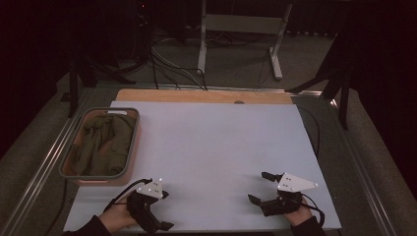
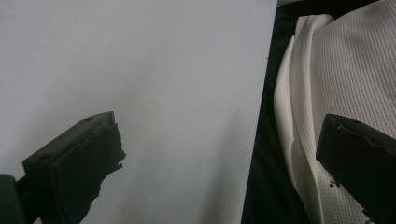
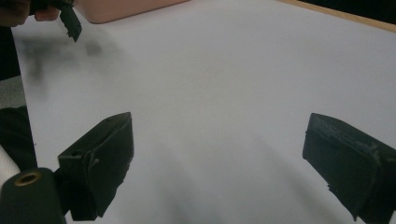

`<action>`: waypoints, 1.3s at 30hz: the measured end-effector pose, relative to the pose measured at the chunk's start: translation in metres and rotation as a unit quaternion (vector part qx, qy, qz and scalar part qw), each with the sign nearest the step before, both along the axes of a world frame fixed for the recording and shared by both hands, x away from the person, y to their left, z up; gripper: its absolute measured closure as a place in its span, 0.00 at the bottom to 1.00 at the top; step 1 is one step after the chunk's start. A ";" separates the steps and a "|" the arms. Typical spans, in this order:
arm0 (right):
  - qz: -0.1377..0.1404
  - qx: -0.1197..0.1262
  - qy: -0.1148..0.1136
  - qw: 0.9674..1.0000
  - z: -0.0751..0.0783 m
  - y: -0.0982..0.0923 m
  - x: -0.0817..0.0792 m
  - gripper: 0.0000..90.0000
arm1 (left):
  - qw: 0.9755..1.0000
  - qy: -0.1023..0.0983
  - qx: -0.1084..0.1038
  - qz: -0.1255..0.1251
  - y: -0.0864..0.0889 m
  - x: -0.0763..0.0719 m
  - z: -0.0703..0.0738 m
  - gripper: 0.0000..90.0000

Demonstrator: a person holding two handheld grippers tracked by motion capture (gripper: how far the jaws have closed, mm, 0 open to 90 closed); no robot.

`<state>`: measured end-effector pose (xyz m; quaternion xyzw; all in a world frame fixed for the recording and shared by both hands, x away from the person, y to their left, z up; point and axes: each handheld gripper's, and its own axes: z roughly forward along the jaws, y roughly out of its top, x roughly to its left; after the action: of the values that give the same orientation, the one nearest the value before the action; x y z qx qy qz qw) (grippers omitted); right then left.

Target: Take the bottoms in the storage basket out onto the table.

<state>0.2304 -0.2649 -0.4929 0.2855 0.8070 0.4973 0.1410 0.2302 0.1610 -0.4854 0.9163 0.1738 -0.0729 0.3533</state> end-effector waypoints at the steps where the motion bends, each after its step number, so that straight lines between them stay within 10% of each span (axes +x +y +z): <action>1: 0.000 0.001 0.000 1.000 0.000 0.000 0.000 0.10 | 1.000 0.000 0.000 0.000 0.000 0.000 0.001 0.01; 39: 0.001 0.009 -0.001 1.000 0.002 0.001 -0.001 0.10 | 0.998 -0.053 0.009 0.021 0.009 0.010 0.056 0.01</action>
<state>0.2296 -0.2641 -0.4906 0.2856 0.8028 0.5046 0.1386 0.2406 0.1698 -0.4294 0.9180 0.1750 -0.0154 0.3555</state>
